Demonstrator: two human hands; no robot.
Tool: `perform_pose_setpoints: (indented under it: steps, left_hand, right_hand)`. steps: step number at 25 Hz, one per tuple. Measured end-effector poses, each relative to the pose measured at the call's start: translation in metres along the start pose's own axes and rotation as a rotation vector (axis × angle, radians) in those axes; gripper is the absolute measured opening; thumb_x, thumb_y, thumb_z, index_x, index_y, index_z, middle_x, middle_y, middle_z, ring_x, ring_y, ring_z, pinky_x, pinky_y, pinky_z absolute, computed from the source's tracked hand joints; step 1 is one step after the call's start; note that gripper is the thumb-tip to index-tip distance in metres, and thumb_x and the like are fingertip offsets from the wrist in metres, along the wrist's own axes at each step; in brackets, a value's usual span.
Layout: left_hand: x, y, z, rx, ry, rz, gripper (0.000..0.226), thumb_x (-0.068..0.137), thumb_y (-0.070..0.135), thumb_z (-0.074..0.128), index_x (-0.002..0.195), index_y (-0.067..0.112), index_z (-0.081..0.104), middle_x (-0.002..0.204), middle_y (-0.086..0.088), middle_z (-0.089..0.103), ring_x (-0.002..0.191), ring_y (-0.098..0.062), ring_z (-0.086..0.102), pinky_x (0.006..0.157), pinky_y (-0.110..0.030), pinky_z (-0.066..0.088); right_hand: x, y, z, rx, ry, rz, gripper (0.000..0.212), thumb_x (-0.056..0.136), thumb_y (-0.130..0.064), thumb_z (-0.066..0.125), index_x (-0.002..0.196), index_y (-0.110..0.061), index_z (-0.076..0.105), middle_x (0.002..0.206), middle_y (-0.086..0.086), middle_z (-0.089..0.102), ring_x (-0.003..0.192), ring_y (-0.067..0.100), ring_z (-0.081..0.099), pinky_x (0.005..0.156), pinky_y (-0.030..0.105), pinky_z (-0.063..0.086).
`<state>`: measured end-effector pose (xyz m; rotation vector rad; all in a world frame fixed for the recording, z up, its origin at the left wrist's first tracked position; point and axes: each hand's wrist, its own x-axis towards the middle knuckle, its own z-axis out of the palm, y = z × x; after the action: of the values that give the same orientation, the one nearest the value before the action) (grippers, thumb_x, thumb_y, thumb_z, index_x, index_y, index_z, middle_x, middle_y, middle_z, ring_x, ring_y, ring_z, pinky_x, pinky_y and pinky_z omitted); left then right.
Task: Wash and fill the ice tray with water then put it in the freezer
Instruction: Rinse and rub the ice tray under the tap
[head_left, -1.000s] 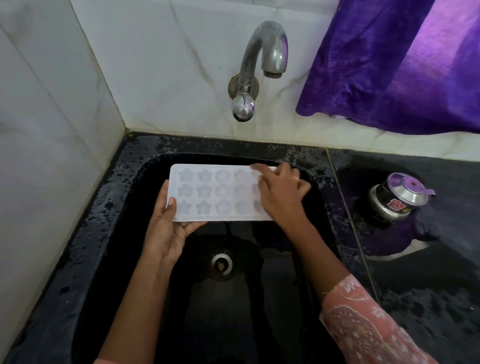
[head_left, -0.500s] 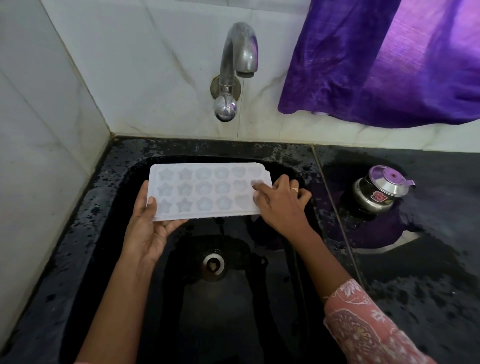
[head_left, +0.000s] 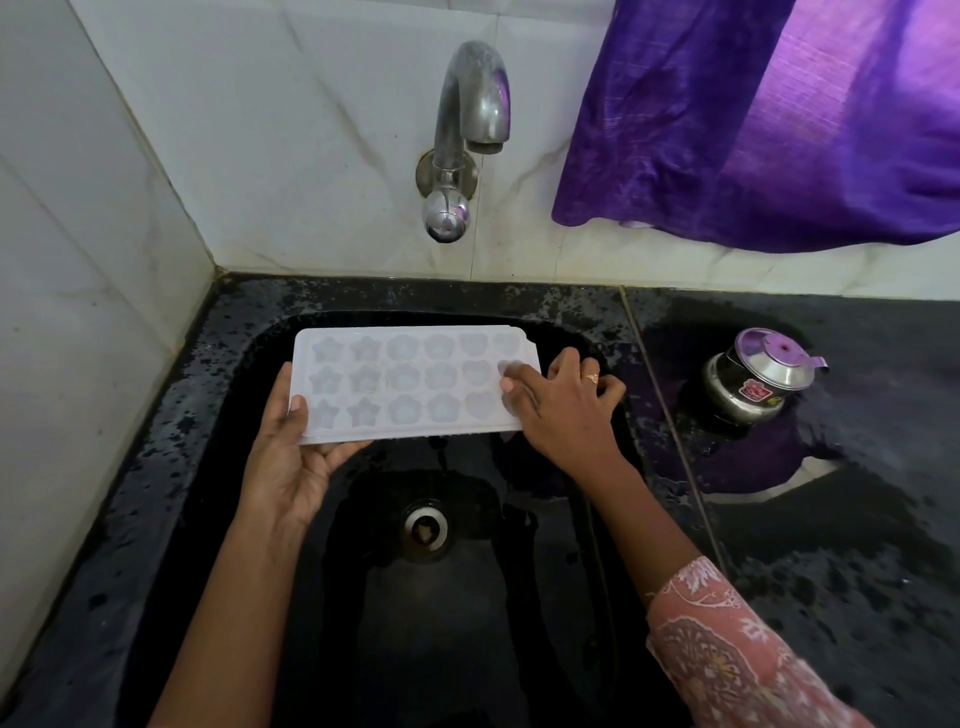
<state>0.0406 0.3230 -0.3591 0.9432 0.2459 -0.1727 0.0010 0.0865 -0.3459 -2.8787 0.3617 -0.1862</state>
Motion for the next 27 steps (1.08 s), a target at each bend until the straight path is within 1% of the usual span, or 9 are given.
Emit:
perform_pose_setpoints:
  steps: [3,6,8,11,13,17,21,24,27]
  left_hand:
    - [0.001,-0.001,-0.001,-0.022,0.019,0.003,0.03,0.1,0.014,0.034,0.108,0.036,0.052,0.091,0.015,0.073,0.082,-0.012,0.071,0.057,-0.036,0.059]
    - [0.001,-0.002,-0.003,-0.035,0.037,-0.001,0.029,0.1,0.014,0.034,0.11,0.036,0.052,0.09,0.015,0.073,0.081,-0.012,0.071,0.057,-0.036,0.059]
    - [0.0,-0.003,-0.002,-0.039,0.035,-0.006,0.029,0.1,0.015,0.035,0.11,0.036,0.052,0.097,0.012,0.07,0.081,-0.012,0.071,0.059,-0.037,0.059]
    - [-0.001,-0.003,0.001,-0.037,0.032,-0.014,0.03,0.101,0.015,0.033,0.111,0.037,0.051,0.109,0.008,0.062,0.08,-0.012,0.071,0.062,-0.039,0.059]
    - [-0.001,-0.003,0.002,-0.027,0.026,-0.012,0.031,0.101,0.016,0.032,0.115,0.036,0.05,0.112,0.007,0.061,0.083,-0.014,0.071,0.064,-0.04,0.059]
    - [-0.002,-0.003,0.0,-0.005,0.024,-0.016,0.036,0.101,0.016,0.032,0.132,0.032,0.041,0.116,0.006,0.059,0.096,-0.018,0.064,0.062,-0.038,0.06]
    - [-0.003,-0.004,0.002,-0.019,0.038,-0.032,0.032,0.101,0.016,0.033,0.123,0.035,0.045,0.109,0.009,0.062,0.083,-0.012,0.069,0.058,-0.036,0.059]
    - [-0.002,-0.005,0.004,-0.013,0.039,-0.025,0.033,0.101,0.016,0.034,0.127,0.033,0.043,0.11,0.008,0.061,0.091,-0.015,0.065,0.059,-0.037,0.059]
    - [-0.002,-0.004,0.002,-0.012,0.043,-0.022,0.031,0.1,0.016,0.034,0.12,0.035,0.047,0.112,0.008,0.061,0.093,-0.016,0.065,0.061,-0.037,0.06]
  right_hand:
    - [-0.001,-0.001,0.0,0.04,-0.045,-0.002,0.033,0.096,-0.05,0.032,0.122,-0.042,0.05,0.1,-0.002,0.025,0.107,0.024,0.032,0.095,0.041,0.014]
    - [-0.002,0.0,0.0,0.055,-0.047,0.006,0.032,0.096,-0.049,0.034,0.116,-0.036,0.054,0.1,-0.002,0.026,0.107,0.023,0.032,0.095,0.041,0.014]
    - [-0.004,0.001,0.0,0.035,-0.021,0.009,0.031,0.096,-0.048,0.033,0.114,-0.034,0.054,0.1,-0.003,0.026,0.105,0.023,0.033,0.093,0.039,0.014]
    - [-0.004,-0.001,-0.005,0.071,0.027,0.012,0.031,0.097,-0.046,0.034,0.12,-0.034,0.051,0.1,-0.003,0.026,0.104,0.021,0.033,0.092,0.037,0.012]
    - [-0.004,-0.005,-0.008,0.087,0.047,-0.025,0.033,0.096,-0.046,0.035,0.124,-0.036,0.05,0.101,-0.004,0.026,0.104,0.02,0.033,0.093,0.037,0.012]
    - [-0.003,-0.015,-0.008,-0.004,-0.024,-0.117,0.036,0.096,-0.05,0.034,0.126,-0.038,0.05,0.11,0.001,0.034,0.108,0.022,0.032,0.094,0.04,0.014]
    - [0.001,-0.023,-0.005,-0.025,-0.074,-0.132,0.037,0.096,-0.049,0.034,0.129,-0.038,0.048,0.118,0.005,0.035,0.112,0.025,0.031,0.093,0.04,0.013]
    - [0.002,-0.026,-0.005,-0.022,-0.079,-0.142,0.034,0.096,-0.049,0.034,0.124,-0.039,0.048,0.118,0.005,0.035,0.113,0.025,0.031,0.093,0.04,0.013]
    - [0.002,-0.023,-0.008,-0.035,-0.089,-0.134,0.033,0.096,-0.049,0.035,0.12,-0.038,0.054,0.116,0.004,0.035,0.112,0.026,0.031,0.093,0.04,0.012]
